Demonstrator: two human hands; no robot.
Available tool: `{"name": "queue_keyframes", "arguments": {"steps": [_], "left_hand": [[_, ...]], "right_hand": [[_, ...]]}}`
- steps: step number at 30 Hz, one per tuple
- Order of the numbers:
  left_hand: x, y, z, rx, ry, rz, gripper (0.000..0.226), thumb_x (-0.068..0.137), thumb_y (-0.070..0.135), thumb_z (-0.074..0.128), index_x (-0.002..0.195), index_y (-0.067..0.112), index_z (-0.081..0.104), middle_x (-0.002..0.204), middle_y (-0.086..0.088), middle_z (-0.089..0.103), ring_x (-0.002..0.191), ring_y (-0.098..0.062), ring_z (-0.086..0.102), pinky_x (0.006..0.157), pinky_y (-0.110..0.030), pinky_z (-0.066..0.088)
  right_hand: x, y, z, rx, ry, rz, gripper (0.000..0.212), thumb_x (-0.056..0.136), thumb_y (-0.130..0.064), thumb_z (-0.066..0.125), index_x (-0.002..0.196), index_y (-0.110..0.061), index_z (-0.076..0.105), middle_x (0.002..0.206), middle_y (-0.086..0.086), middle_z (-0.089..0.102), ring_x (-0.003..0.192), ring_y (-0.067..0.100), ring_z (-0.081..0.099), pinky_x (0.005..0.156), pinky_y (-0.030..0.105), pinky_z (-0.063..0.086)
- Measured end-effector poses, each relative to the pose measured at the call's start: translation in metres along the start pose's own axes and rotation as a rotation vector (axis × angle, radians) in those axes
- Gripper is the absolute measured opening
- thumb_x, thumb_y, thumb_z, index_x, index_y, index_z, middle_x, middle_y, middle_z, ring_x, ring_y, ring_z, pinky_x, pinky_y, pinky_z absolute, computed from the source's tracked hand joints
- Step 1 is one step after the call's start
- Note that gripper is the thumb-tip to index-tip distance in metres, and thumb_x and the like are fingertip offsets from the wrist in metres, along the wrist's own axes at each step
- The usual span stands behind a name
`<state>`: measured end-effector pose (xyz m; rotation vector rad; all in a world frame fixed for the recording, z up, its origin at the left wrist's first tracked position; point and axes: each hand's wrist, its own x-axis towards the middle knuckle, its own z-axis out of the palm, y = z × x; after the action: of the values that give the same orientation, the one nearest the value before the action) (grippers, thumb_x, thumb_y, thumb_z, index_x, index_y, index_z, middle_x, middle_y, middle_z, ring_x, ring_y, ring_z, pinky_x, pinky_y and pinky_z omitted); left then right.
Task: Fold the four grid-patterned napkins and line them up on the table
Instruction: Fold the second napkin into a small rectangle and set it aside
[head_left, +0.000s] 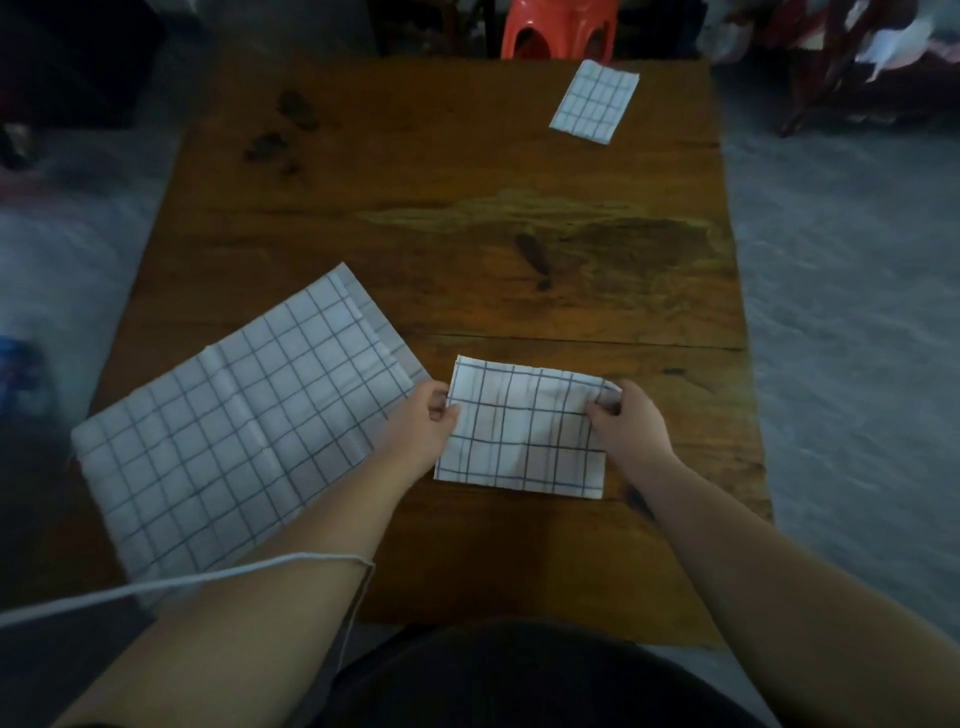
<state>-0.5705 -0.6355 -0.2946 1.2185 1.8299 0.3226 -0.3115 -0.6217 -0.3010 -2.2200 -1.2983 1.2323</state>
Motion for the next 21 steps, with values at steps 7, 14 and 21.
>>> {"name": "queue_keyframes", "arguments": {"steps": [7,14,21], "left_hand": [[-0.014,-0.015,0.016,0.482,0.137,0.247,0.050,0.099,0.022,0.054,0.147,0.022,0.039,0.151,-0.001,0.043,0.138,-0.017,0.040,0.111,-0.034,0.036],[-0.040,-0.037,0.068,0.868,-0.122,0.582,0.068,0.104,0.043,0.031,0.160,0.021,0.000,0.169,-0.004,-0.004,0.154,-0.021,-0.014,0.124,-0.046,-0.006],[-0.043,-0.084,0.073,0.955,-0.196,0.585,0.070,0.104,0.056,0.020,0.158,0.024,-0.012,0.168,-0.004,-0.014,0.152,-0.022,-0.022,0.123,-0.046,-0.009]], "right_hand": [[-0.001,0.016,0.006,-0.095,0.100,-0.149,0.050,0.100,-0.017,0.055,0.148,-0.020,0.042,0.149,0.001,0.044,0.139,0.019,0.040,0.115,0.042,0.040],[-0.065,0.052,0.046,-0.788,-0.264,-0.728,0.065,0.103,-0.031,0.037,0.161,-0.026,0.007,0.168,-0.001,0.001,0.156,0.020,-0.004,0.126,0.043,-0.004],[-0.072,0.089,0.063,-0.850,-0.252,-0.622,0.066,0.102,-0.045,0.020,0.161,-0.027,-0.005,0.169,-0.004,-0.009,0.155,0.016,-0.017,0.126,0.041,-0.008]]}}
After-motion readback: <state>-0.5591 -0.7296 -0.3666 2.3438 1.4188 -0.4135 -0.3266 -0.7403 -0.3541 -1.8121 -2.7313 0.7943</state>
